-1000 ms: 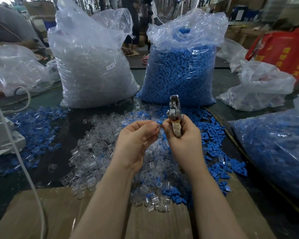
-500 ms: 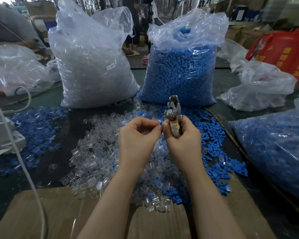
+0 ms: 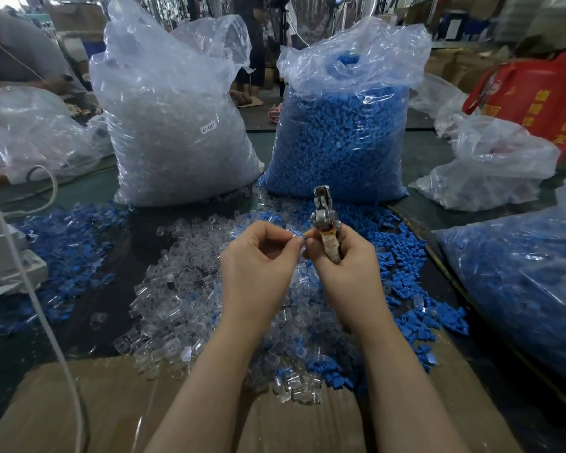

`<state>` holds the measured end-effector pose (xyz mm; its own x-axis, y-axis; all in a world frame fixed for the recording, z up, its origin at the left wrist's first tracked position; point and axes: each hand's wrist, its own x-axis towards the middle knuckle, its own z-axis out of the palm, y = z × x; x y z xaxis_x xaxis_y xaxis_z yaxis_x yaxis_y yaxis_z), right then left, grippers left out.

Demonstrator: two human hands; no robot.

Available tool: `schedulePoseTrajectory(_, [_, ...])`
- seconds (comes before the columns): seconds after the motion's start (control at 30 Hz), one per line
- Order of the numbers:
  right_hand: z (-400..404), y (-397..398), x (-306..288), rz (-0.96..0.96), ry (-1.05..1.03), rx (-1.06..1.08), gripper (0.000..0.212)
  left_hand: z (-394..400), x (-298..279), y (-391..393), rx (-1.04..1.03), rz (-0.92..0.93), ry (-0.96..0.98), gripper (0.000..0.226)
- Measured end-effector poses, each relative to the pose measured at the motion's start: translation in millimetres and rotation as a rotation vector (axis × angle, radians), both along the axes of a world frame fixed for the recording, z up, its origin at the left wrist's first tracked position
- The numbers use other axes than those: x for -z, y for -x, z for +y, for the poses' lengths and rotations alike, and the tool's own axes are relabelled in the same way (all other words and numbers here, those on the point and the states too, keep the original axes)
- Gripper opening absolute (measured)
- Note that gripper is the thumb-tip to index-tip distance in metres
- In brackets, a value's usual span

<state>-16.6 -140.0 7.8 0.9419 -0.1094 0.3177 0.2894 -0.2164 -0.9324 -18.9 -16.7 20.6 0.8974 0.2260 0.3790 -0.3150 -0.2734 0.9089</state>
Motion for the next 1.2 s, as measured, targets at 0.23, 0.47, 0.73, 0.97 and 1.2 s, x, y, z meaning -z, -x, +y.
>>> schedulePoseTrajectory(0.23, [-13.3, -2.2, 1.9, 0.084, 0.092, -0.109, 0.003, 4.9, -3.2, -2.8, 0.093, 0.077, 0.229, 0.007])
schedulePoseTrajectory(0.47, [-13.5, -3.1, 3.8, 0.13, 0.239, -0.178, 0.02, 9.2, -4.9, -3.2, 0.147, 0.024, 0.271, 0.006])
schedulePoseTrajectory(0.73, [-12.9, -0.1, 2.1, 0.126, 0.285, -0.186, 0.021, 12.6, -8.8, -1.0, 0.217, -0.005, 0.266, 0.003])
schedulePoseTrajectory(0.97, [-15.5, -0.1, 3.6, 0.094, 0.335, -0.176, 0.012, 15.3, -10.8, 0.5, 0.25, 0.0, 0.251, 0.007])
schedulePoseTrajectory(1.2, [-12.6, -1.7, 9.7, 0.09, 0.322, -0.149, 0.017, 15.6, -11.1, 0.4, 0.246, 0.003, 0.249, 0.009])
